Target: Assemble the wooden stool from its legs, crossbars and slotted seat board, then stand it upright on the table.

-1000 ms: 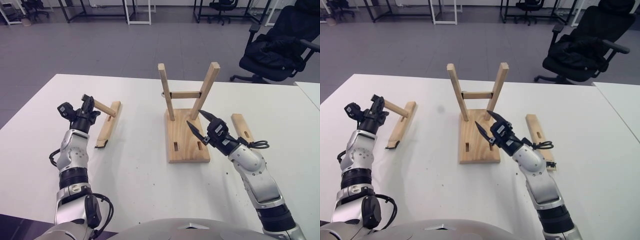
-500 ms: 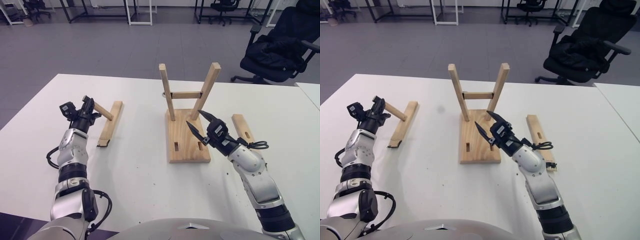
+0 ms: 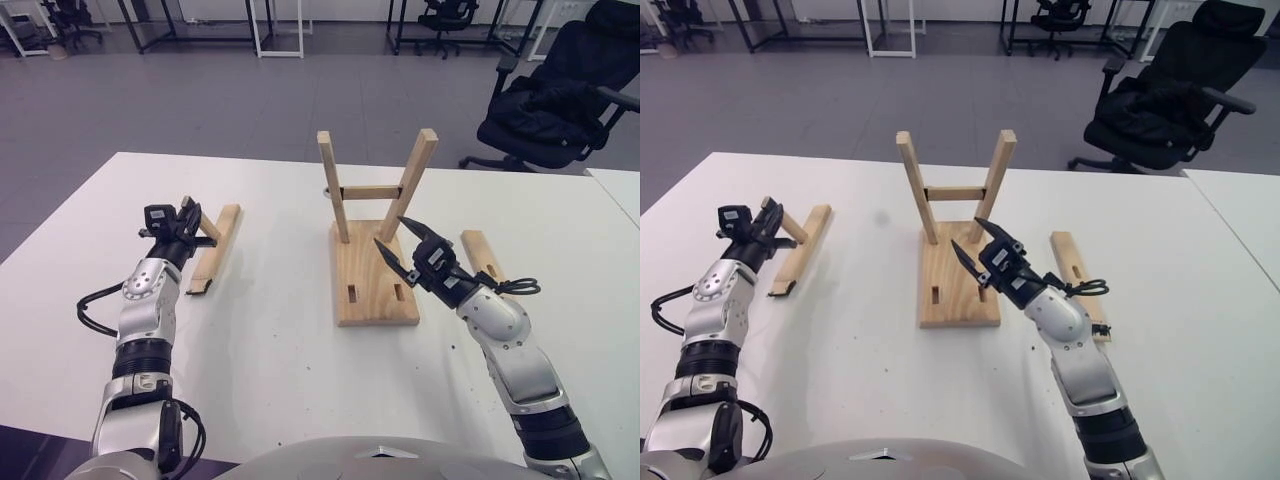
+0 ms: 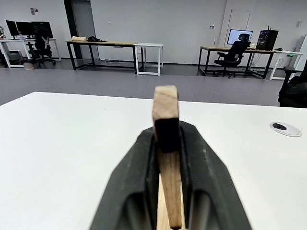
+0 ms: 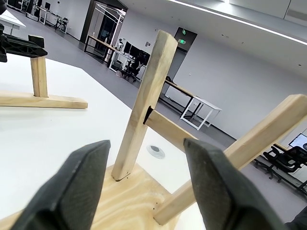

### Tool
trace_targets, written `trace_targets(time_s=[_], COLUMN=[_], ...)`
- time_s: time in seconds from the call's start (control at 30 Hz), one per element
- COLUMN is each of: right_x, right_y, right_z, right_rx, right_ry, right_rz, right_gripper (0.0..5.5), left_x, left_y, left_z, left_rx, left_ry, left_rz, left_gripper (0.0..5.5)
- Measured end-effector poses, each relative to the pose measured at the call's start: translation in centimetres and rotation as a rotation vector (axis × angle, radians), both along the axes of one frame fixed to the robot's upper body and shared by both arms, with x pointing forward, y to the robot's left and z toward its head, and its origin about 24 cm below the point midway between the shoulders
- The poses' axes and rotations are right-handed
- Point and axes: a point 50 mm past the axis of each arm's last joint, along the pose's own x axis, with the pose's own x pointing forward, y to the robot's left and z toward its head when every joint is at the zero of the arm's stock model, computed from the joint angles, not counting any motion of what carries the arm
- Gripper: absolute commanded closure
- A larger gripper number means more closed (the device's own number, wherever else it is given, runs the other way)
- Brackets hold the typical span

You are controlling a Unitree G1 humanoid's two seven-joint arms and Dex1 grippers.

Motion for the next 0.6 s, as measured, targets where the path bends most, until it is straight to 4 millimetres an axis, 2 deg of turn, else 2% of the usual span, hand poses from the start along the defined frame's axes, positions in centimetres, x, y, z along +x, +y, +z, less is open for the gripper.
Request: trace_targets(time_s=[0.17, 0.43, 0.47, 0.5, 0.53, 0.57, 0.6], right_x=[0.5, 0.8, 0.7, 0.7, 0.7, 0.7, 0.8], right_y=[0.0, 0.2, 0.2, 0.3, 0.3, 0.3, 0.3], right_z=[0.1, 0.3, 0.3, 0.3, 0.3, 0.3, 0.2], right_rx=[-0.027, -0.045, -0.048, -0.051, -0.053, -0.055, -0.053], right_ry=[-0.014, -0.04, -0.04, -0.04, -0.041, -0.041, -0.04], right_rz=[-0.011, -0.007, -0.003, 0.0, 0.001, 0.0, 0.0], right_gripper=[2.66, 2.66, 2.66, 2.66, 2.66, 2.66, 2.66], left_x=[1.2, 1.1, 0.9, 0.8, 0.3, -1.2, -1.0], left_y=[0.1, -0.2, -0.2, -0.2, -0.2, -0.6, -0.7], left_z=[1.1, 0.5, 0.5, 0.5, -0.7, -3.6, -3.3], left_rx=[-0.019, -0.013, -0.009, -0.009, -0.019, -0.048, -0.035], left_ry=[0.058, 0.067, 0.061, 0.057, 0.124, 0.224, 0.215], left_rz=[0.003, -0.004, -0.002, -0.002, -0.001, 0.005, 0.0], left_gripper=[5.11, 5.11, 4.74, 4.61, 4.39, 4.27, 4.16])
